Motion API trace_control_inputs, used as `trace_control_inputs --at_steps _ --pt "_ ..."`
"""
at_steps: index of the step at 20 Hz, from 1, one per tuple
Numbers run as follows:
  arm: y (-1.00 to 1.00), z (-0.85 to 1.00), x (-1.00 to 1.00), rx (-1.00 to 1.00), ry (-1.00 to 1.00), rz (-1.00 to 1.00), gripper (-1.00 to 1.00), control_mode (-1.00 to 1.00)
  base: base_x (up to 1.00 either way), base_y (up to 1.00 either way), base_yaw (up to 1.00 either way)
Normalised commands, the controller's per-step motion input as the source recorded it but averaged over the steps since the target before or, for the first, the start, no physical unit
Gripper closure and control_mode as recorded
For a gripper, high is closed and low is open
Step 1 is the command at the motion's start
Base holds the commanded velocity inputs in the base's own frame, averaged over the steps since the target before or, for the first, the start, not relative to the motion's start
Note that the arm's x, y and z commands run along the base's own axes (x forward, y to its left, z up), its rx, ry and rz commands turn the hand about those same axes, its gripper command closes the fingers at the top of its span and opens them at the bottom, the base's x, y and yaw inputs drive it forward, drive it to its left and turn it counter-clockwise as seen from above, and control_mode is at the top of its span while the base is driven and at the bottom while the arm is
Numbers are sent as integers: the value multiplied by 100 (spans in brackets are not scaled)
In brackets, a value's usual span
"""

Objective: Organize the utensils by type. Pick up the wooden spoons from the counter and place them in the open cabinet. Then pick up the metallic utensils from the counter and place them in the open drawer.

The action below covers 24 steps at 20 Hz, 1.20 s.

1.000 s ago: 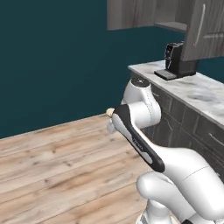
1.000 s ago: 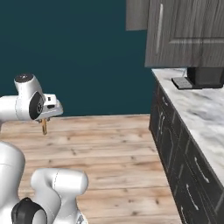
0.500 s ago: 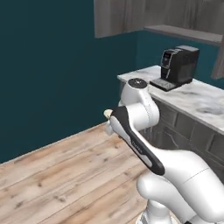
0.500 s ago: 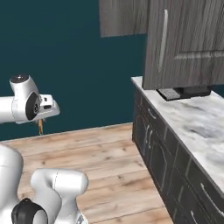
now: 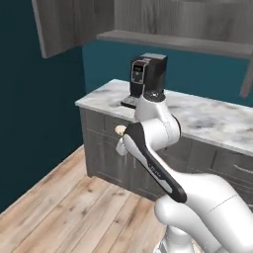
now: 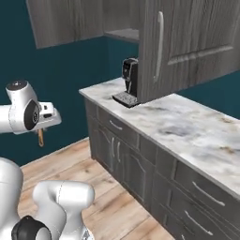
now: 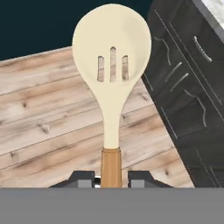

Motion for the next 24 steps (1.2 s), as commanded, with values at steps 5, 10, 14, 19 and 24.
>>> trace_control_inputs --at_steps 5,10,14,19,24 --pt "0 0 0 0 0 0 100 100 69 46 -69" --pt "0 0 0 0 0 0 100 100 59 45 -79" --pt "0 0 0 0 0 0 100 100 69 47 -69" --pt "0 0 0 0 0 0 100 100 95 37 -17" --pt "0 0 0 0 0 0 100 100 68 48 -2"
